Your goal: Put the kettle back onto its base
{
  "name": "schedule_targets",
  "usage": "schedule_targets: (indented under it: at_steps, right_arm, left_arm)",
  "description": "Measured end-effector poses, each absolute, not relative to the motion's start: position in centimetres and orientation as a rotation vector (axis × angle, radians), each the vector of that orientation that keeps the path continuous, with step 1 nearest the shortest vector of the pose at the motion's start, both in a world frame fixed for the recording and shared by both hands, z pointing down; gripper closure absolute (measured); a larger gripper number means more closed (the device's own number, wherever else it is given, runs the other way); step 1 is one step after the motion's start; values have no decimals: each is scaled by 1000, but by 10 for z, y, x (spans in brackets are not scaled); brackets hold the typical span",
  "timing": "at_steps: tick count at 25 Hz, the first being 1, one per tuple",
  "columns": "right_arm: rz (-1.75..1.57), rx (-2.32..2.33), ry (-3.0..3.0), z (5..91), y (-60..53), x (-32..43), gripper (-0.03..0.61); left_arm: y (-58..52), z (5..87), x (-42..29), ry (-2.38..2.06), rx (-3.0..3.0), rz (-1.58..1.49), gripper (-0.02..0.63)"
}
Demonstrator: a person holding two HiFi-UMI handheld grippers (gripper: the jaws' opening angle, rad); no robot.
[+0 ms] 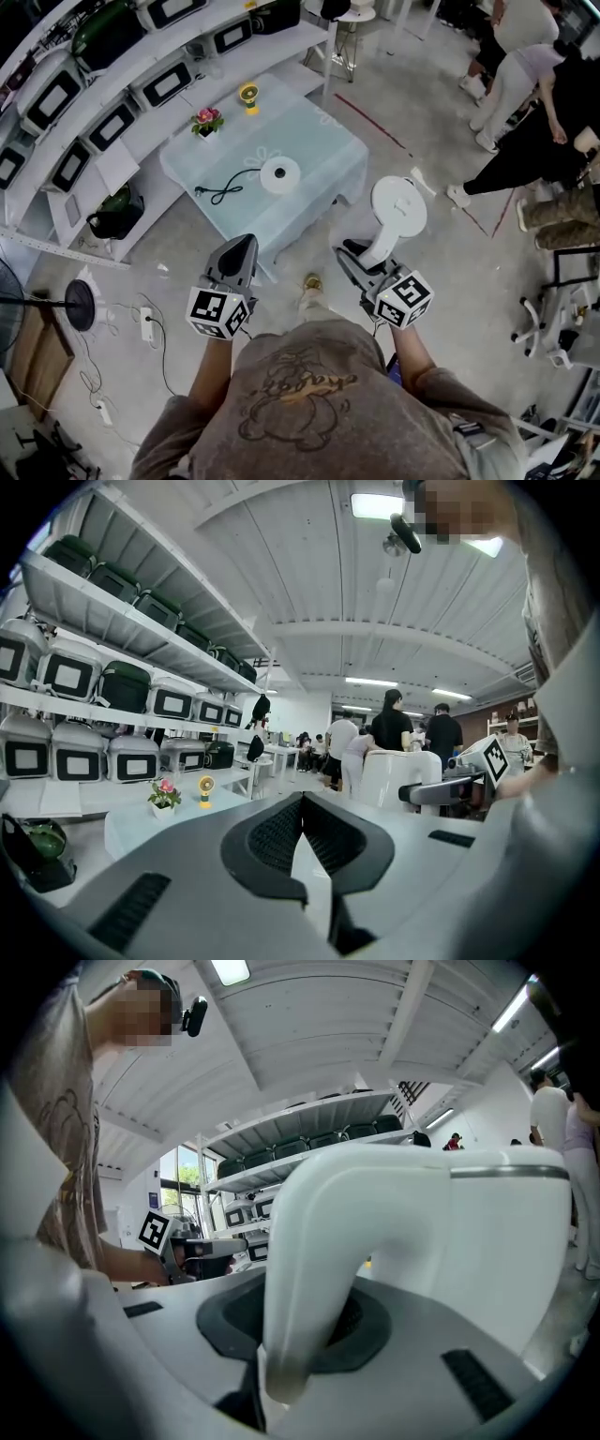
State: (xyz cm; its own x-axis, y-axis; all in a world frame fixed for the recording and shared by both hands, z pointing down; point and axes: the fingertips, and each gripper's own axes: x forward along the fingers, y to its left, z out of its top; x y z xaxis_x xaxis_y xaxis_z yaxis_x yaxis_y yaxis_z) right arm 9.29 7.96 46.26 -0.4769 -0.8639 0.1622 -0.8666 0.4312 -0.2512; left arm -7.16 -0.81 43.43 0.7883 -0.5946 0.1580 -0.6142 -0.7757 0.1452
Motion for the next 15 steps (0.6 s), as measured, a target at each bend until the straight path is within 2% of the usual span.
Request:
schedule_targets:
  at_steps: [8, 15]
  right_arm:
    - [481, 1446, -2711, 456, 15, 122, 485]
    - [483, 1342, -2744, 459, -24, 120, 485]
  left_arm:
    - [-60, 428, -39, -1054, 2741, 150, 591]
    - [-87, 425, -33, -1104, 2700, 163, 591]
